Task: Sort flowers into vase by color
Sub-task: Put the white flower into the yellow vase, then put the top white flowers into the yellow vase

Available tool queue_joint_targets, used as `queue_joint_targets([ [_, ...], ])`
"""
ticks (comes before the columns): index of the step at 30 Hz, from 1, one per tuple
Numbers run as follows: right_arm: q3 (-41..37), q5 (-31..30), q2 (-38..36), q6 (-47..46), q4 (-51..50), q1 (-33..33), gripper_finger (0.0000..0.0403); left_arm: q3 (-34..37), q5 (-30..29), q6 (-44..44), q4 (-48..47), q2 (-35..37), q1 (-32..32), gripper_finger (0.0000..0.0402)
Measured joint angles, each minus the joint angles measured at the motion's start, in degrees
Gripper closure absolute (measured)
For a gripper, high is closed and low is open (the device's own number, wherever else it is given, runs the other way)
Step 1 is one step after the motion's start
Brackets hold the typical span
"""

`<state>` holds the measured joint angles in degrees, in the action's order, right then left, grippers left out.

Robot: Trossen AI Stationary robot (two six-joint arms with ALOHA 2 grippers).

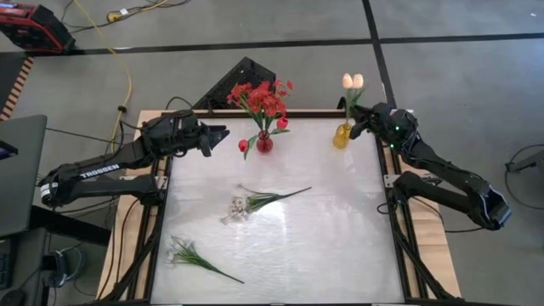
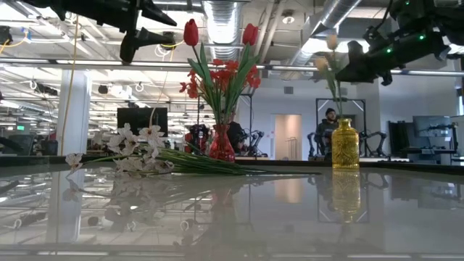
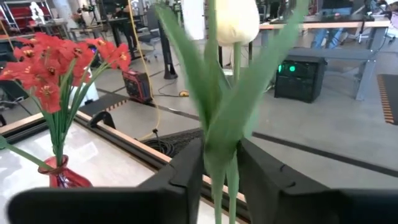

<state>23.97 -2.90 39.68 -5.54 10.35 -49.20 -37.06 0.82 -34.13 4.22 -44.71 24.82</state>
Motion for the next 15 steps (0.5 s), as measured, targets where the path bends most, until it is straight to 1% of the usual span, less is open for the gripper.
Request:
queue_joint_targets([
  [3, 0.0, 0.1, -0.5, 0.0, -0.1, 0.4, 0.0258, 0.0, 0.3, 0.5, -0.1, 0.0, 0.0, 0.0223],
  [5, 0.0, 1.3, -1.3, 0.0, -0.1, 0.8, 0.0241, 0.0, 0.9, 0.7, -0.5, 0.0, 0.0, 0.0223],
  [7, 1.0, 1.9, -2.5, 0.0, -2.8, 1.0, 0.0225, 0.0, 1.8, 0.9, -1.0, 0.0, 0.0, 0.0223],
  [11, 6.9, 2.1, -4.2, 1.5, -17.2, 1.3, 0.0199, 0.0, 3.0, 0.9, -1.4, 0.0, 0.0, 0.0223],
  [15, 14.6, 3.2, -3.9, 1.5, -32.8, 1.3, 0.0184, 0.0, 3.0, 1.5, -2.8, 0.0, 0.0, 0.0223],
])
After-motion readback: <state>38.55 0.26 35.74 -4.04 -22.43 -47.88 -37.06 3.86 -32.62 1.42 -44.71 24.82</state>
